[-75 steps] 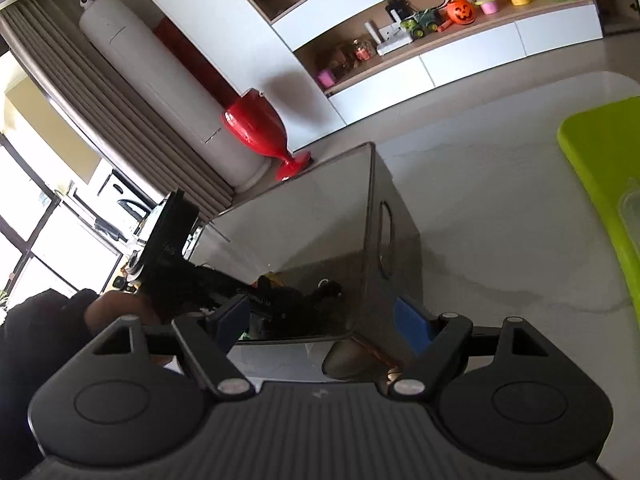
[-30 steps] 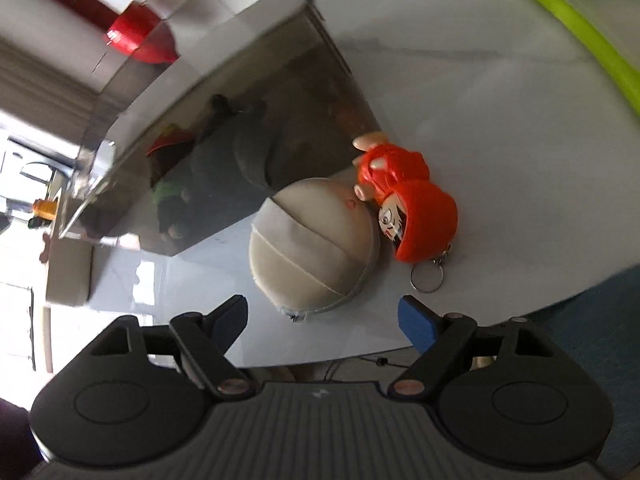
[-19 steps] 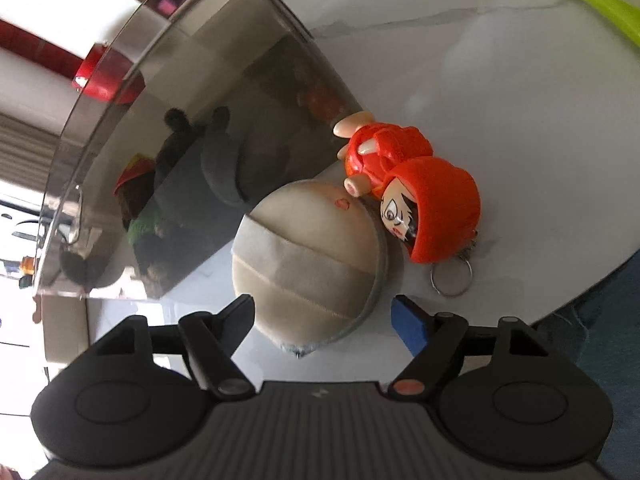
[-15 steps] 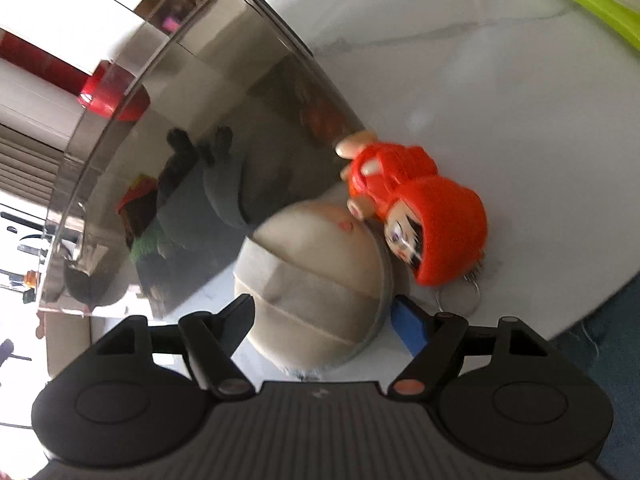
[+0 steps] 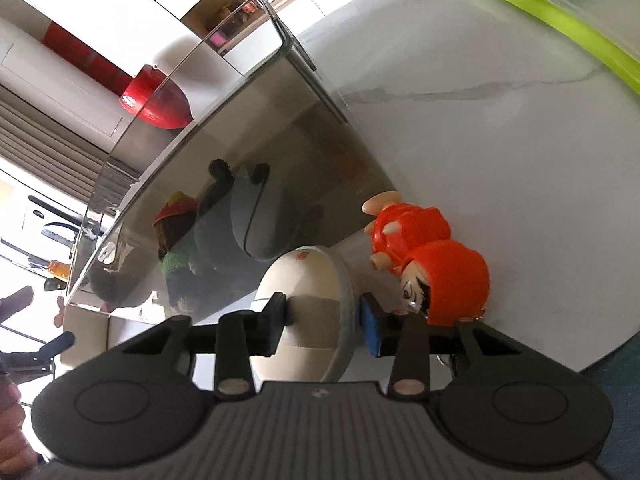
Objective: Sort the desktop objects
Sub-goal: 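Carry the beige pouch into the bin and open the right tool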
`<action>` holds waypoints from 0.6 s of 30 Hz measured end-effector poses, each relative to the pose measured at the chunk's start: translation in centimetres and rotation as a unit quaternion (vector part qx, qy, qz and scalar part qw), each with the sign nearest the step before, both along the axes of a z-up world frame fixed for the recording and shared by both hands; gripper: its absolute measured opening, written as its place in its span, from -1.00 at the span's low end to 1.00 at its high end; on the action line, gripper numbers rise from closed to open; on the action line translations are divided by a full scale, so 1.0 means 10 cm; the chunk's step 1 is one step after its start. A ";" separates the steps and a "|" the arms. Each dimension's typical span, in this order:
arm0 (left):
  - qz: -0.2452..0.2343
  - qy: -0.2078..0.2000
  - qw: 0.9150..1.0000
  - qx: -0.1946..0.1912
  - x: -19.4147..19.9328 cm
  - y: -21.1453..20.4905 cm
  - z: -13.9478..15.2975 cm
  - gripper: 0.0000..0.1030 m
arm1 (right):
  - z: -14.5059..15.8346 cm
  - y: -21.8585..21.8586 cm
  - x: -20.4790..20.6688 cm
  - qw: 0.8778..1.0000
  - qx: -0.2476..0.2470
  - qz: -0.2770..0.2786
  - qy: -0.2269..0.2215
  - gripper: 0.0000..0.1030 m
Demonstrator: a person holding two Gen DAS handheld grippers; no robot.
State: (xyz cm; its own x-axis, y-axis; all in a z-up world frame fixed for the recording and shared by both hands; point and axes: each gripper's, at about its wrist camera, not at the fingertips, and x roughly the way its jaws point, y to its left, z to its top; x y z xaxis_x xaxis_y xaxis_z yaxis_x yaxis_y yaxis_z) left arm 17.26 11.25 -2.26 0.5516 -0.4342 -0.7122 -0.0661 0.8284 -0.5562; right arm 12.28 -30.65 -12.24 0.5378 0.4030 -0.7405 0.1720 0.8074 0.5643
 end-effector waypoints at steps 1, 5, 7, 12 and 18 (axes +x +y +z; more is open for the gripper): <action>0.000 0.004 1.000 -0.001 0.00 0.01 -0.02 0.99 | 0.03 0.00 -0.01 1.000 0.004 0.004 -0.004 -0.21; 0.011 0.014 1.000 -0.005 -0.01 0.08 -0.06 0.99 | 0.25 0.00 -0.07 0.999 0.006 0.027 -0.029 -0.22; 0.018 0.018 1.000 -0.009 -0.02 0.13 -0.09 0.99 | 0.39 0.01 -0.10 0.998 -0.005 0.045 -0.036 -0.22; 0.040 0.026 0.999 -0.018 -0.04 0.29 -0.18 1.00 | 0.90 -0.07 -0.12 0.996 -0.006 0.080 -0.029 -0.22; 0.044 0.039 0.997 -0.048 -0.01 0.36 -0.33 1.00 | 1.85 0.04 0.14 0.985 -0.063 0.099 -0.128 -0.22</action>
State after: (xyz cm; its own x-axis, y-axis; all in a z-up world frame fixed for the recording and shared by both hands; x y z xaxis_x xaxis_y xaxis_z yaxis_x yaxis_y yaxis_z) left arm 17.13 14.81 -5.52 0.5349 -0.4537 -0.7128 -0.1834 0.7611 -0.6221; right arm 13.64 -30.22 6.29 0.6337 0.4329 -0.6411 -0.1315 0.8770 0.4622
